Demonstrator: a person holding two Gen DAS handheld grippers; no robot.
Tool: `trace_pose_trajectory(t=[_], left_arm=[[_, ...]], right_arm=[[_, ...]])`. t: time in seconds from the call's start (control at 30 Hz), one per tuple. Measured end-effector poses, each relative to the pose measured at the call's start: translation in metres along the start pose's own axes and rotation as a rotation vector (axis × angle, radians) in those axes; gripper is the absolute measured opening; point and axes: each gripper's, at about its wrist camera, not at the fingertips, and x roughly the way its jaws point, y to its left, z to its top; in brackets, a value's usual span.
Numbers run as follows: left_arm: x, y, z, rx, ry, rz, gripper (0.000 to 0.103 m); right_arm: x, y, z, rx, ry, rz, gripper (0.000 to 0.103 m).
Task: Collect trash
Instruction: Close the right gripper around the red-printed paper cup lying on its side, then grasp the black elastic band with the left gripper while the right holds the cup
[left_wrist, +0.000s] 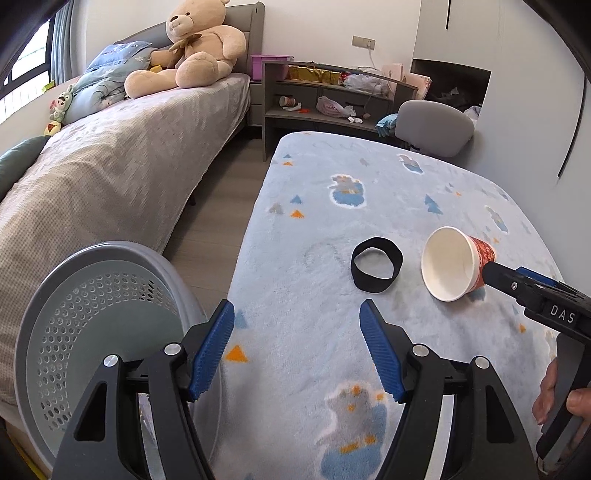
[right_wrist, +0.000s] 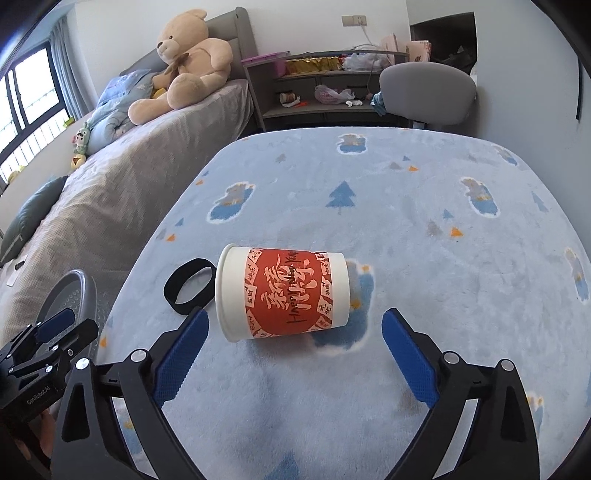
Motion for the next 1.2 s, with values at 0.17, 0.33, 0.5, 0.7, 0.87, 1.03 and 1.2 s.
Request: trace_pose_trajectory(t=[0.17, 0.33, 0.5, 0.7, 0.87, 1.03, 1.2], left_arm=[[0.007, -0.004, 0.001, 0.006, 0.009, -0.006, 0.068], [0.011, -0.004, 0.001, 0.005, 0.011, -0.007, 0.068], [0.015, -0.001, 0.000, 0.000, 0.014, -0.009, 0.068], [0.018, 0.000, -0.002, 0.002, 0.021, -0.011, 0.068], [0.019, 0.000, -0.002, 0.003, 0.024, -0.009, 0.068], [0.021, 0.000, -0.001, 0.006, 0.027, -0.001, 0.068], [0.023, -0.006, 0.001, 0.017, 0.035, 0.006, 0.068]], right_arm=[[0.012, 0.002, 0.004, 0.004, 0.015, 0.015, 0.096], [0.020, 0.002, 0.007, 0.005, 0.022, 0.006, 0.097], [0.030, 0.000, 0.006, 0.011, 0.046, 0.016, 0.097], [0.039, -0.001, 0.006, 0.011, 0.066, 0.031, 0.097], [0.046, -0.005, 0.009, 0.027, 0.074, 0.054, 0.097], [0.048, -0.008, 0.011, 0.047, 0.060, 0.089, 0.095], [0.049, -0.006, 0.012, 0.031, 0.062, 0.108, 0.081]])
